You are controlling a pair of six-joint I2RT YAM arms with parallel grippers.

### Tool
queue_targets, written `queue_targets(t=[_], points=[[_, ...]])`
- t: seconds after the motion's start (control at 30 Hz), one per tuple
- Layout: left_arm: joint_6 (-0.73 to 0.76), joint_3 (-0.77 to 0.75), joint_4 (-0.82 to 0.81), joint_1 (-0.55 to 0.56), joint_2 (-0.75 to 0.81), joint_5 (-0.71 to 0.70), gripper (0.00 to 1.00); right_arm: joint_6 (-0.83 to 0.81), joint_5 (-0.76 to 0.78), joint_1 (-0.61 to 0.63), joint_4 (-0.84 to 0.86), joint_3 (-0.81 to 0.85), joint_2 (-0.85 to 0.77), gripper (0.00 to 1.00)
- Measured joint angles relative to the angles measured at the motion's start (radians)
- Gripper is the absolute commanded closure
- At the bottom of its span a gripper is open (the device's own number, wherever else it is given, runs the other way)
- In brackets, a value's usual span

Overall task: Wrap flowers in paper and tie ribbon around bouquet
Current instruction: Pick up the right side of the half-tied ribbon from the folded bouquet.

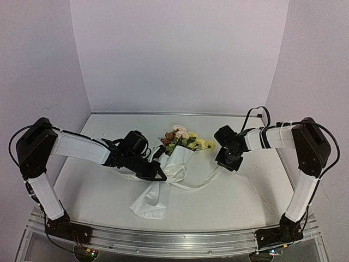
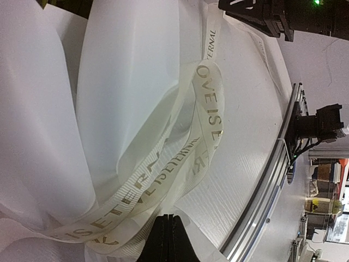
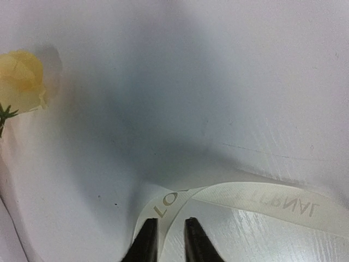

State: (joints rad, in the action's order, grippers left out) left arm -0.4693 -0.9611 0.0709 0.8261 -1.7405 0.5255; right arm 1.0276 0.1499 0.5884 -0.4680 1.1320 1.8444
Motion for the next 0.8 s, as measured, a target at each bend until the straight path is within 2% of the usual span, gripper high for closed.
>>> queue_targets(t=[0.07,0.13,0.33,0.63,0.8], points=[[0.001,0.000,0.000,0.000,0.001,0.002,1.00,0.003,0.004,0.001,-0.004,-0.001,-0.005,0.49],[0.001,0.000,0.002,0.000,0.003,0.004,1.00,0.003,0.008,0.001,-0.005,-0.006,-0.014,0.45],[0.001,0.000,0.006,0.000,0.006,0.005,1.00,0.020,0.011,-0.005,-0.007,-0.013,-0.024,0.50],[0.001,0.000,0.006,0.000,0.014,0.004,1.00,0.032,0.004,-0.035,0.004,0.025,0.044,0.69],[0.001,0.000,0.006,0.000,0.015,0.004,1.00,0.027,0.010,-0.039,0.006,0.037,0.072,1.00]])
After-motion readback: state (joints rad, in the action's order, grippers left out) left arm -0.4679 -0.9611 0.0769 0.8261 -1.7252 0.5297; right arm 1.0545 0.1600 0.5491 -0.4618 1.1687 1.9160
